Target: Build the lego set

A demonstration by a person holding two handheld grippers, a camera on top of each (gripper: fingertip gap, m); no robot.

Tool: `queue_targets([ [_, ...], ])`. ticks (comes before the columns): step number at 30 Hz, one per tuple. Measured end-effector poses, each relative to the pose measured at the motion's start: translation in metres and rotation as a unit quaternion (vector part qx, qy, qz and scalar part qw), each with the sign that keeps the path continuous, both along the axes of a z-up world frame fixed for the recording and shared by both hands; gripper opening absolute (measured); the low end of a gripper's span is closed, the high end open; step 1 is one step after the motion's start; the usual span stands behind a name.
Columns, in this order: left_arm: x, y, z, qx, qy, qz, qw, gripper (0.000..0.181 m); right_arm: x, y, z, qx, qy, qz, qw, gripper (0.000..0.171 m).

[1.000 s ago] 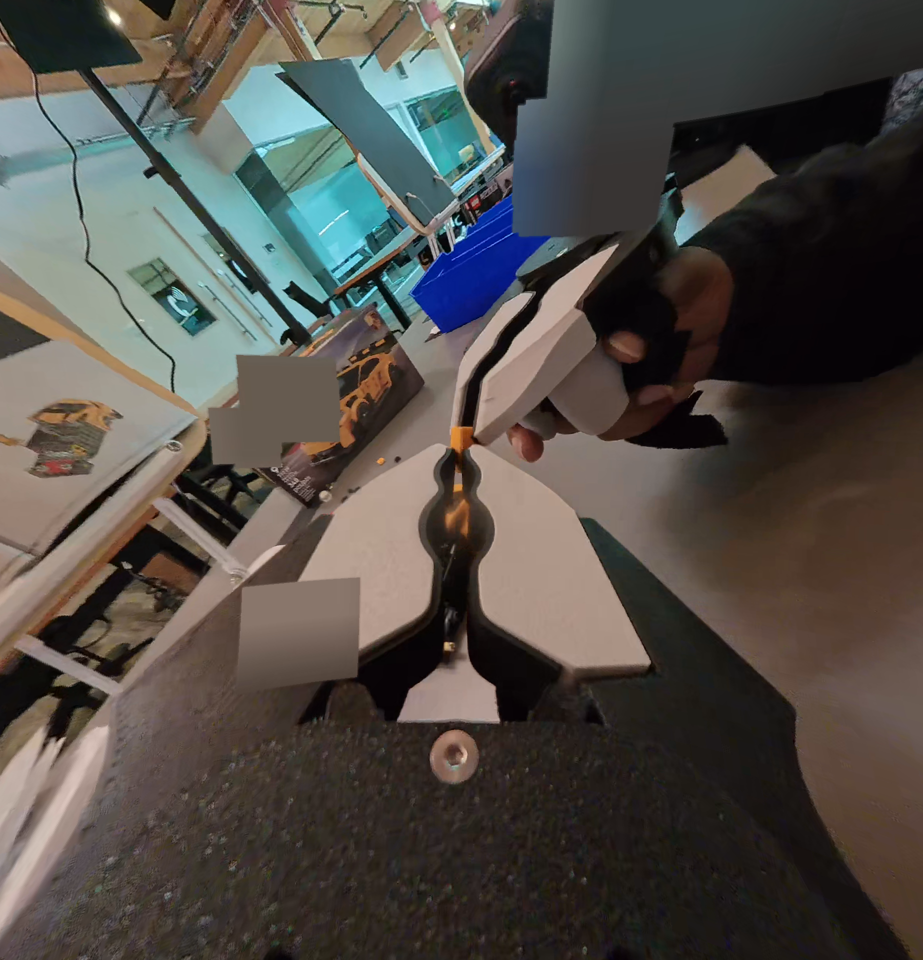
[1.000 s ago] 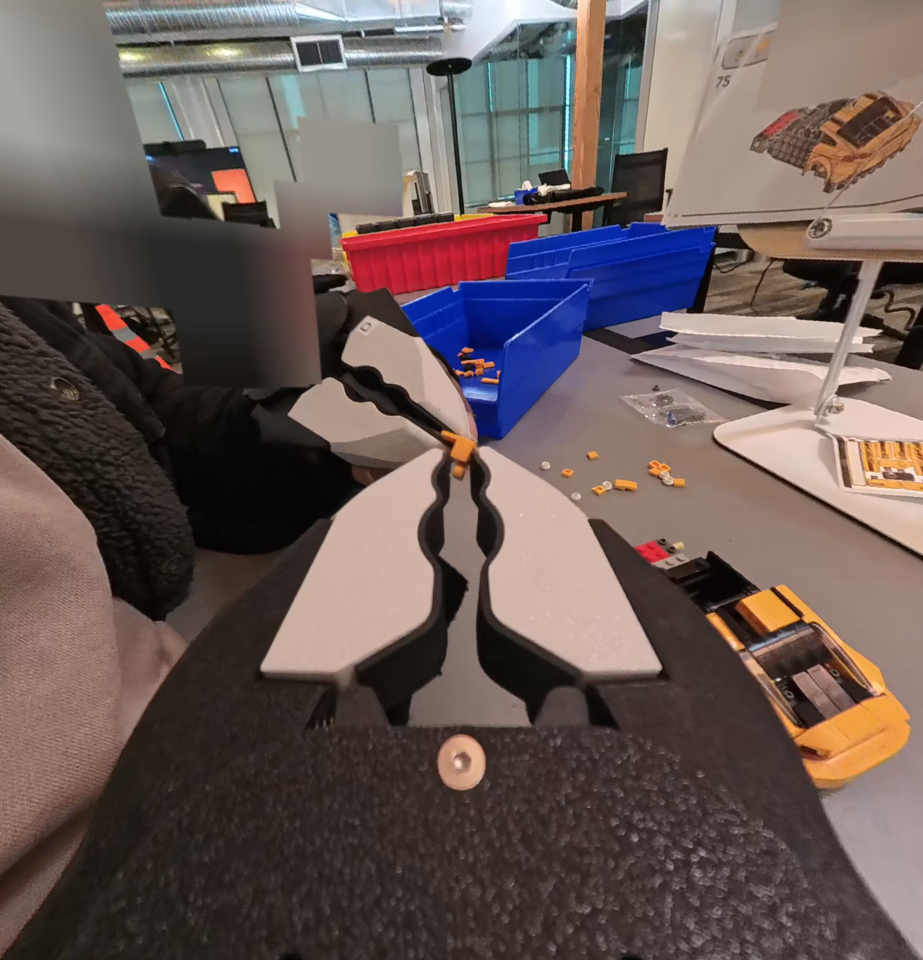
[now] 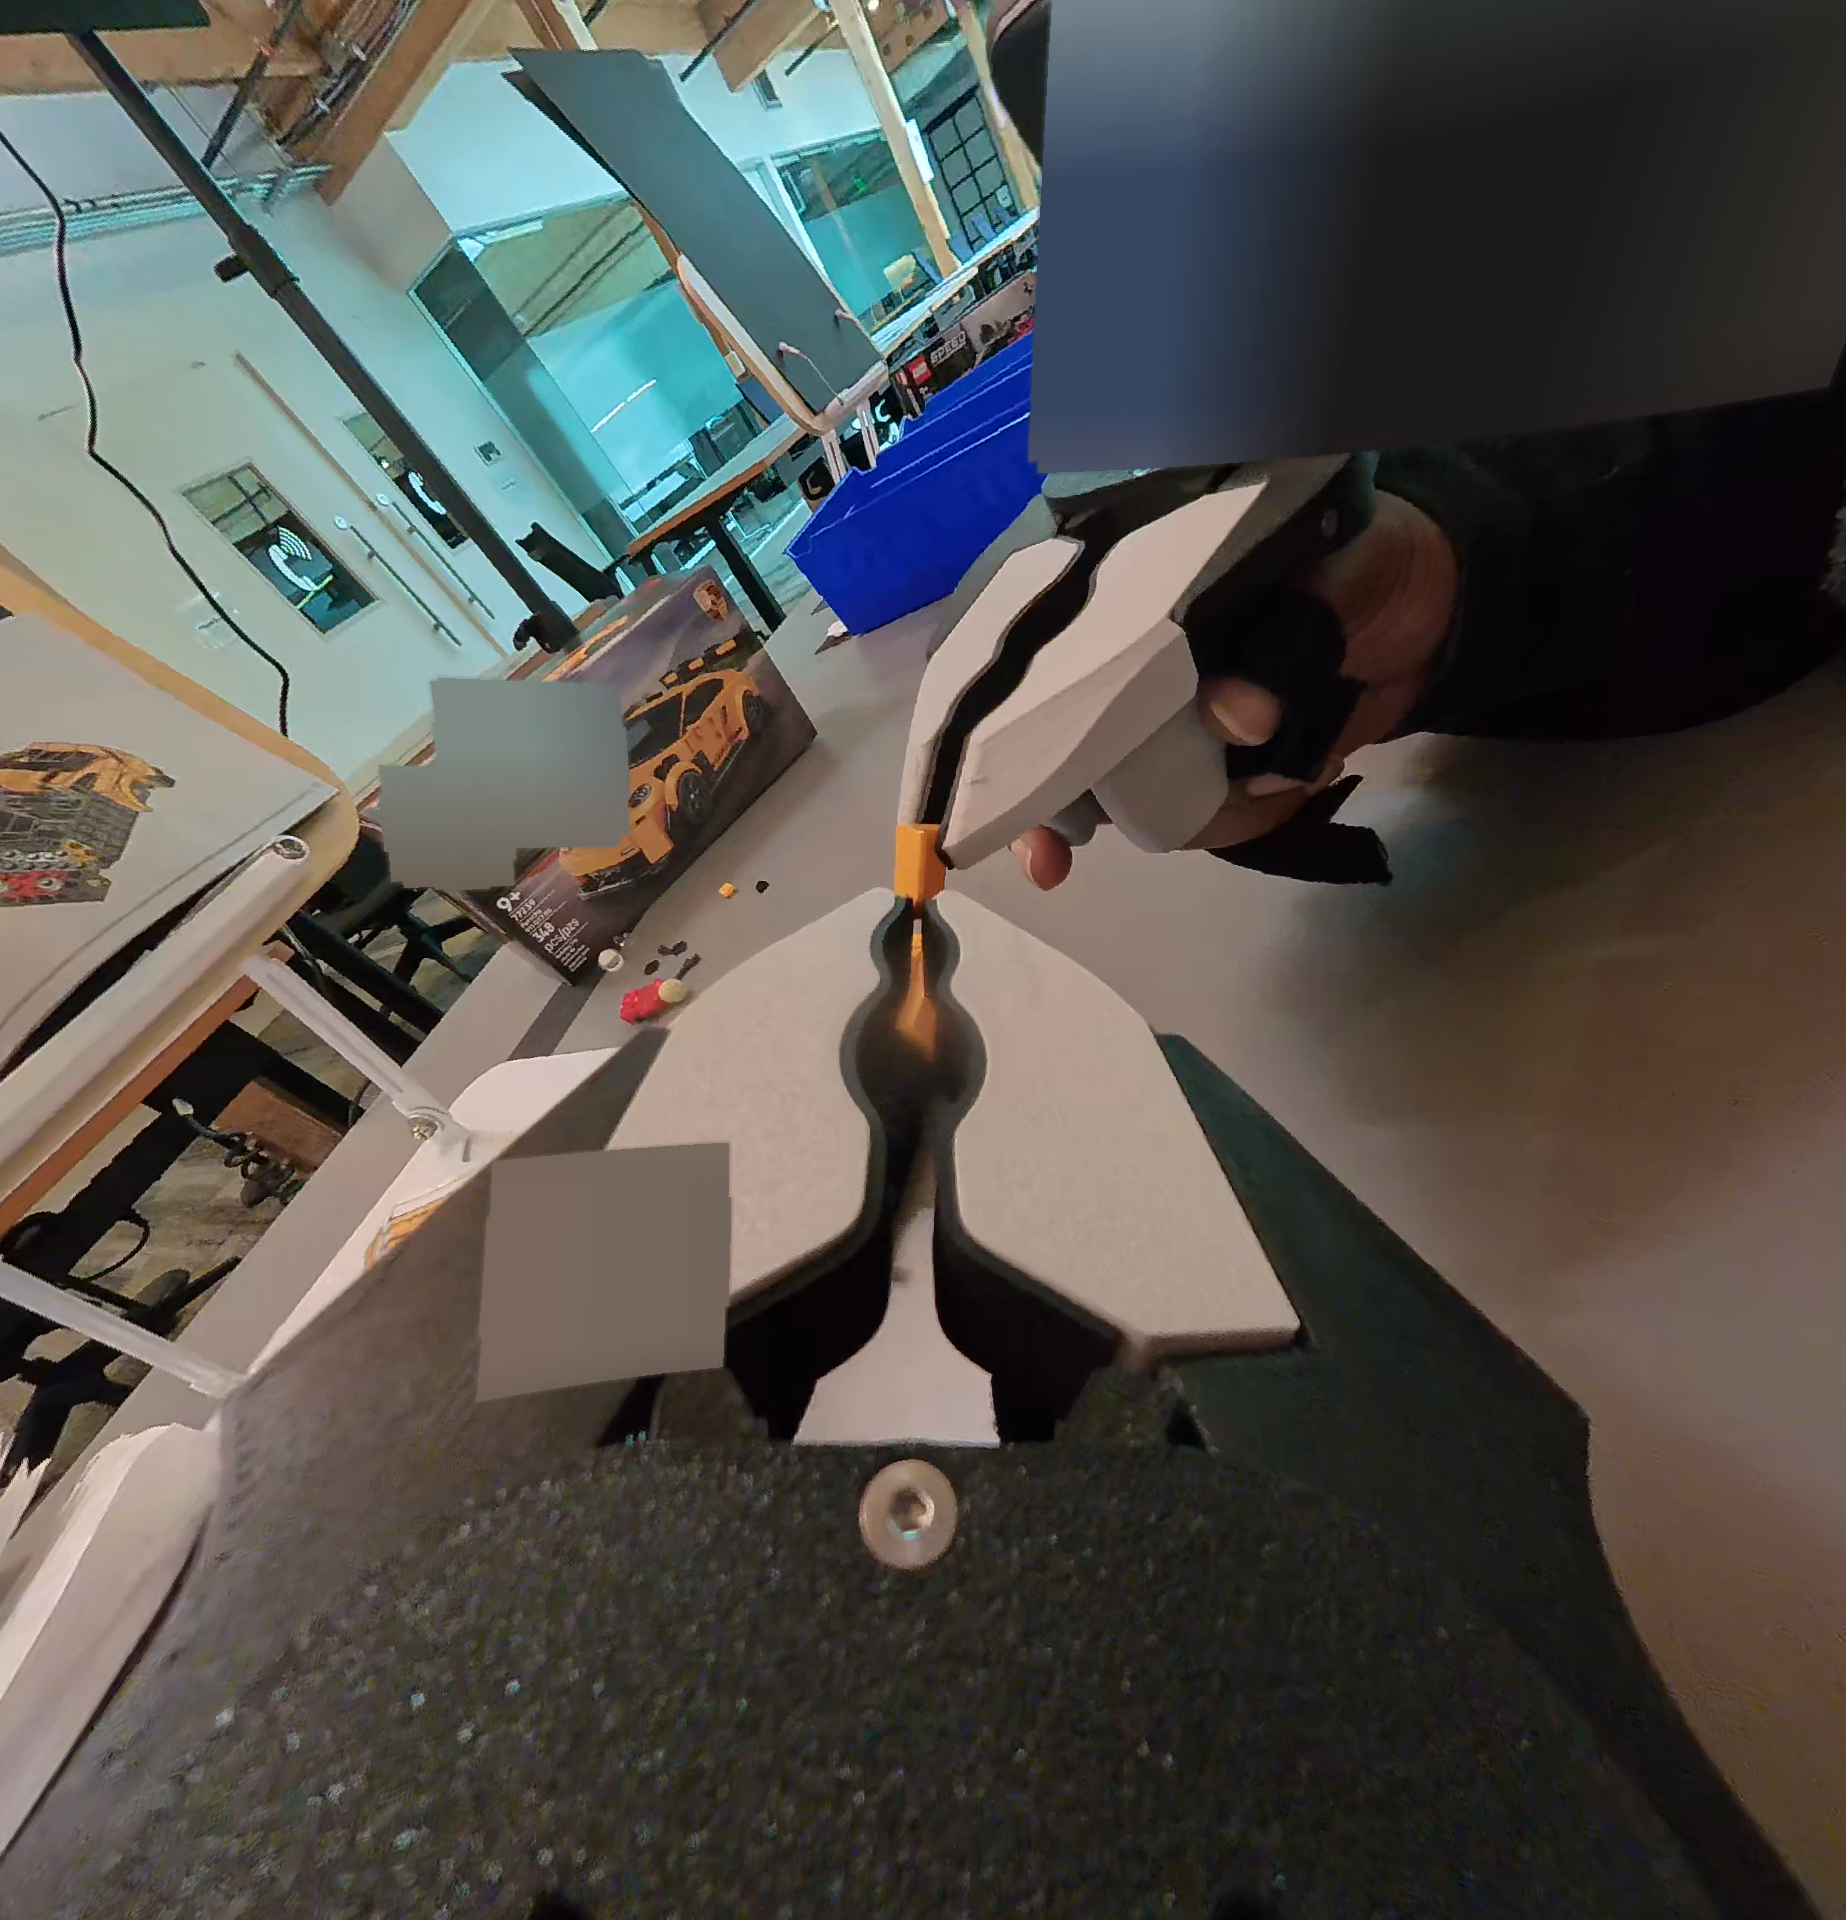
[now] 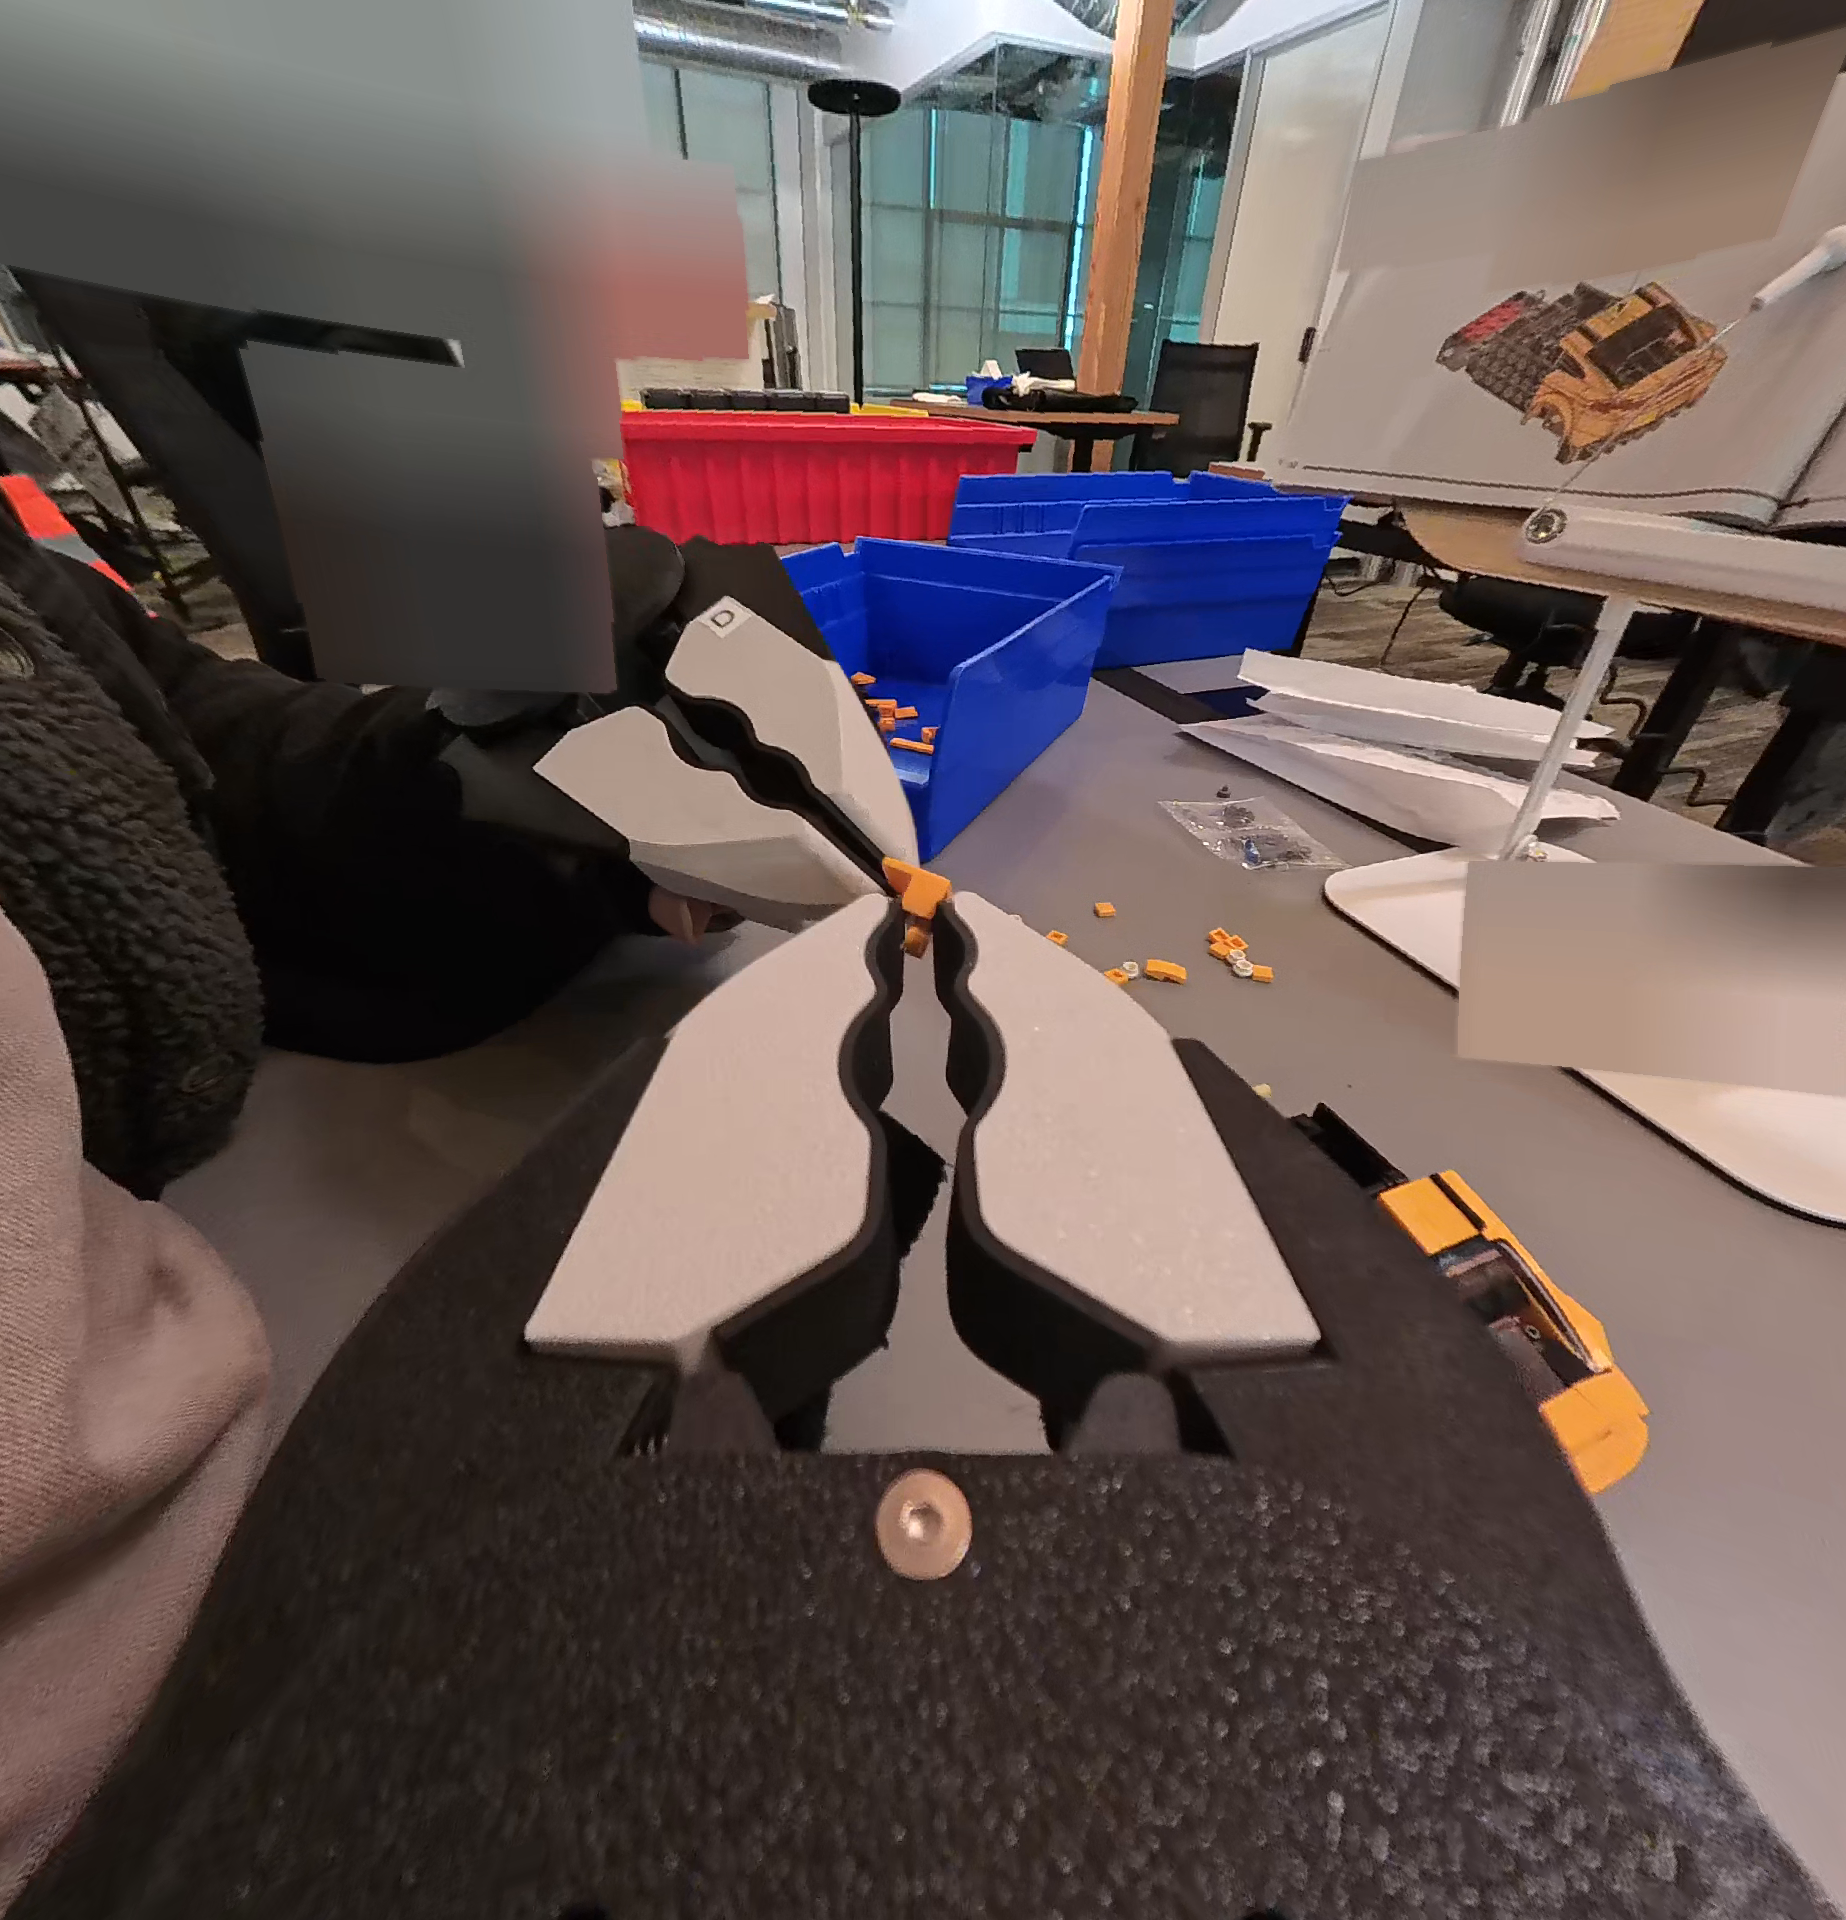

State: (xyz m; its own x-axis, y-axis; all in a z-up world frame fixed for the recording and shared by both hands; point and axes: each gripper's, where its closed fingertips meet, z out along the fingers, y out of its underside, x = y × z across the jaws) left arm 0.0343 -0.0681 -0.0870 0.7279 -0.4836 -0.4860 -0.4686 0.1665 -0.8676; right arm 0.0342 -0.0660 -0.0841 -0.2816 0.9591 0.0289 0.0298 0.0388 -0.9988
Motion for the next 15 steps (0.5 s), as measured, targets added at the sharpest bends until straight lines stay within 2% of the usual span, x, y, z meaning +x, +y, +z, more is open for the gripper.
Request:
queue_targets([
  [4, -0.002, 0.002, -0.003, -0.029, -0.035, -0.006, 0.999, 0.001, -0.001, 0.004, -0.003, 0.018, -0.005, -0.016, 1.000, 0.005],
  [7, -0.005, 0.004, -0.006, -0.101, -0.134, -0.028, 0.986, 0.007, -0.002, 0.010, -0.006, 0.043, -0.011, -0.040, 0.998, 0.006],
  [12, -0.007, 0.006, -0.011, -0.239, -0.310, -0.077, 0.917, 0.020, -0.003, 0.009, -0.011, 0.102, -0.011, -0.055, 0.993, 0.005],
  [15, -0.005, 0.006, -0.013, -0.291, -0.370, -0.098, 0.877, 0.023, -0.003, 0.006, -0.011, 0.118, -0.007, -0.052, 0.992, 0.005],
])
